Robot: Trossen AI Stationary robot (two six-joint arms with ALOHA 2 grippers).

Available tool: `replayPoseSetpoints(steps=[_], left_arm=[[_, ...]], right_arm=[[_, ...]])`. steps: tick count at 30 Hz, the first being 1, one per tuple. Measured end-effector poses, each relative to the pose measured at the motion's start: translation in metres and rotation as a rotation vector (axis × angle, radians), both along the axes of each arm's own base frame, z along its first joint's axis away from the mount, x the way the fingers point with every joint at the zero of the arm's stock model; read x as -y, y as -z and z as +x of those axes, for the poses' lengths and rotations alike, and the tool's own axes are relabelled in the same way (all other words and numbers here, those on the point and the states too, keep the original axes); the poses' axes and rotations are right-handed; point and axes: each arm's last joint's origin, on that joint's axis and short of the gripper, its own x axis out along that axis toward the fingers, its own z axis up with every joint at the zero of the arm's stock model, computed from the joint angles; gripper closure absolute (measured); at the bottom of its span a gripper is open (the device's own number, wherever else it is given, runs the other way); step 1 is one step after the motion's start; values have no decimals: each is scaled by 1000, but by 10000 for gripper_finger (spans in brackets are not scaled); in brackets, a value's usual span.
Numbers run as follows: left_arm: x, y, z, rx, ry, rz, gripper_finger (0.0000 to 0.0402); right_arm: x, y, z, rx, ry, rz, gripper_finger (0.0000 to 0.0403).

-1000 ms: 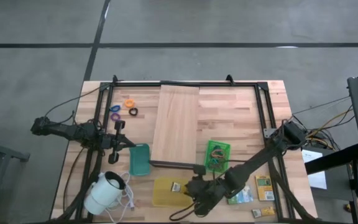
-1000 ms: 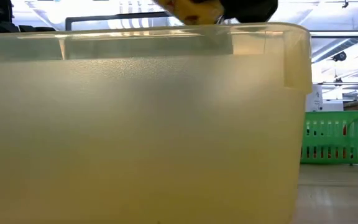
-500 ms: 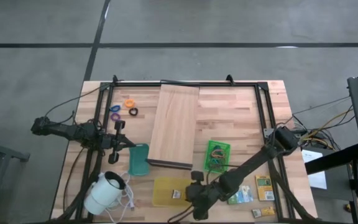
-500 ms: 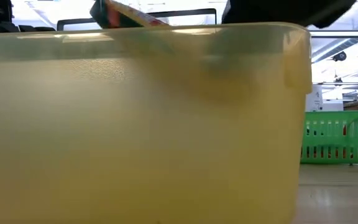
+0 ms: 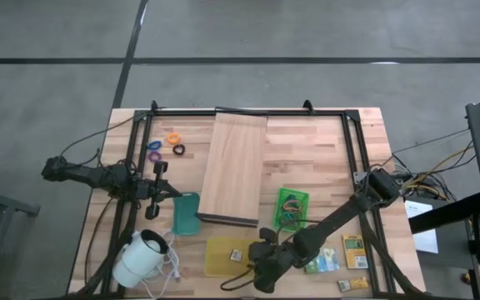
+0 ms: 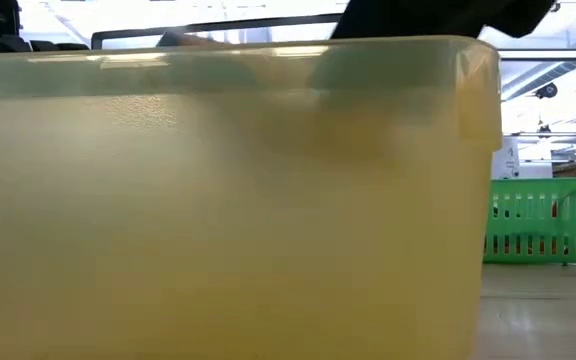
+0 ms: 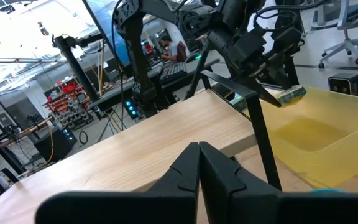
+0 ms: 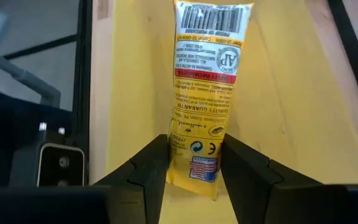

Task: Pick & Place Office Desk Supplies
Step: Put the top small yellow crayon box into the yellow bin, then put the left large yellow crayon box into the yellow bin

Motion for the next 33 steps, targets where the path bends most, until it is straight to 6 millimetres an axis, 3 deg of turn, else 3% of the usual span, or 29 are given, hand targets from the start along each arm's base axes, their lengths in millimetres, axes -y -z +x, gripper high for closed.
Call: replayPoseSetpoints(steps=[13,19,26,33], left_arm=[[0,0,0,0,1,0,390],[0,0,0,0,1,0,390],[0,0,0,0,1,0,390],[0,0,0,0,1,0,390]], right_arm=[[4,-1,3,14,62,18,182],[5,-8,0,9,68,21,168],[11,-43,-25,-67,198,137,174],[2,-60,-60,-212,231,202,175]])
